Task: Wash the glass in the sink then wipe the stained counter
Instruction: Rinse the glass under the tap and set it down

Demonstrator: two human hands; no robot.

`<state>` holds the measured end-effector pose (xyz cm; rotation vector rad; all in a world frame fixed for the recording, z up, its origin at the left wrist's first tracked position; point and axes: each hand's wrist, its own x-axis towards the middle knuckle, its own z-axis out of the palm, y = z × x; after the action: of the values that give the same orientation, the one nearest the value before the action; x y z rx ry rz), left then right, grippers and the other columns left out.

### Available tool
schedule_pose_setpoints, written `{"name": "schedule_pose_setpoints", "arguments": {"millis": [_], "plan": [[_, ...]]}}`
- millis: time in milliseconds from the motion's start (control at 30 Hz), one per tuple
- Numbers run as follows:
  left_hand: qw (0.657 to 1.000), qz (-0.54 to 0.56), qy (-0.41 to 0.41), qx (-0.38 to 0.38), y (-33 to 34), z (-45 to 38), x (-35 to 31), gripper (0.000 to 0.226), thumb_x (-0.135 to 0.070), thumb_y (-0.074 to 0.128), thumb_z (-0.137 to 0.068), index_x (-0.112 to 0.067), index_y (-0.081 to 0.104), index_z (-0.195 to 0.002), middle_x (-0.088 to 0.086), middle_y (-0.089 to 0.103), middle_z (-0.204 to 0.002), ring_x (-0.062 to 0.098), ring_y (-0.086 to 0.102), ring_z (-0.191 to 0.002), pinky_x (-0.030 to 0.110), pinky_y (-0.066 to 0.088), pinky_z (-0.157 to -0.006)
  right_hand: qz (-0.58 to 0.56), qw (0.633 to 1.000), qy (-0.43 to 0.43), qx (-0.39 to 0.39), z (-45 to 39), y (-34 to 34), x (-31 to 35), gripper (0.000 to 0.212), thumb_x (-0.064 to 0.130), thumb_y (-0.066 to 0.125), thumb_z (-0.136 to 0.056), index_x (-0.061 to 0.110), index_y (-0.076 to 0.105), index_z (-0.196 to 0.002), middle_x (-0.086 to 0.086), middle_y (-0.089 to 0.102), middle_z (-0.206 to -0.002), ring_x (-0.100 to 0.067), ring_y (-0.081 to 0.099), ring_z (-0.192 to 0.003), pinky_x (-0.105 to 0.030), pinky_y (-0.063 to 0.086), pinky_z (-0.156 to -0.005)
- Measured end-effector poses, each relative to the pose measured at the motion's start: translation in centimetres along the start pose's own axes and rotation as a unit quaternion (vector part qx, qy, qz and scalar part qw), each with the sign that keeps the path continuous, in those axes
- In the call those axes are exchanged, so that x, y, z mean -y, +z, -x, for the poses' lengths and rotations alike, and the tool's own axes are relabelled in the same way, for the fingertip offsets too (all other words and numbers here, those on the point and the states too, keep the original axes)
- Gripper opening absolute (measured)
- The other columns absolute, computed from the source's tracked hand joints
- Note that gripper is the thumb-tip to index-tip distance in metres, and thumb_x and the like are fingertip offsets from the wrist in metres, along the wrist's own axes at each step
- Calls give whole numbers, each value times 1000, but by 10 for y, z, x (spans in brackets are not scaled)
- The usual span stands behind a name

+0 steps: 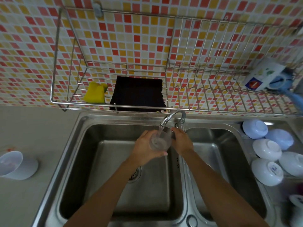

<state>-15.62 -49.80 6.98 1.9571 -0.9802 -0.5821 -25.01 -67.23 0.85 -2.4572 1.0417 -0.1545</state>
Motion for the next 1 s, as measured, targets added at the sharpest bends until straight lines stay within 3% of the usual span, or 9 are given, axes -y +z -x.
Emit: {"name": "schedule_pose_setpoints", "arguments": {"millis": [133,200,367,567,667,733,867,933,1000], "plan": [[999,-31,1,-10,-7,4,9,89,-44,90,-51,-22,52,-128,-9,52,-113,8,54,-102,22,47,-87,-7,997,49,-58,-8,-6,4,9,18,51,-96,18,56,-104,-10,68,-96,-29,65,-89,-39,55,-75],[999,-35,4,-16,-8,7,14,89,-45,90,-51,-21,53,-127,-8,53,-113,9,55,-102,25,48,-89,11,996,63,-66,-10,-9,2,11,19,48,-98,17,53,-108,-14,68,-92,-34,64,-89,-41,53,-74],[999,-8,-4,-34,-4,8,17,87,-43,91,-51,-21,53,-127,-11,53,-110,4,54,-100,13,44,-86,-54,989,102,-98,-6,-12,-7,9,12,45,-97,14,49,-104,-15,64,-86,-35,62,-82,-42,52,-70],[999,37,-11,-39,6,5,8,86,-42,91,-52,-23,53,-127,-11,53,-109,4,55,-100,8,40,-81,-155,968,139,-143,-4,-17,-7,13,9,42,-97,11,55,-100,-9,57,-80,-34,61,-82,-29,36,-66],[999,27,-1,-28,9,3,6,86,-44,90,-53,-23,53,-127,-11,53,-110,4,55,-100,9,42,-82,-171,967,138,-128,4,-10,-11,25,21,44,-100,15,46,-123,-15,63,-93,-37,63,-89,-36,47,-70],[999,32,-10,-40,9,1,6,87,-46,89,-53,-23,52,-129,-12,53,-113,4,54,-102,15,48,-85,-174,969,118,-128,20,5,-16,48,26,48,-97,19,30,-141,-17,60,-118,-37,60,-104,-45,51,-84],[996,54,-17,-67,13,-4,5,90,-42,90,-54,-22,50,-132,-11,51,-117,5,52,-107,18,45,-92,-68,993,42,-85,77,54,-34,62,27,46,-97,5,21,-149,-18,25,-154,-35,27,-141,-45,29,-113],[996,60,-15,-71,14,-6,4,90,-39,91,-54,-23,49,-132,-9,51,-118,6,51,-107,18,44,-94,4,999,21,-45,105,75,-41,62,33,27,-97,1,17,-149,-18,16,-156,-35,19,-144,-42,17,-118],[997,50,-3,-52,16,-6,5,88,-37,92,-54,-24,51,-130,-7,53,-116,8,53,-106,17,45,-91,62,998,-8,-33,119,86,-48,61,19,19,-89,-4,21,-146,-23,20,-153,-37,24,-141,-39,9,-119]]}}
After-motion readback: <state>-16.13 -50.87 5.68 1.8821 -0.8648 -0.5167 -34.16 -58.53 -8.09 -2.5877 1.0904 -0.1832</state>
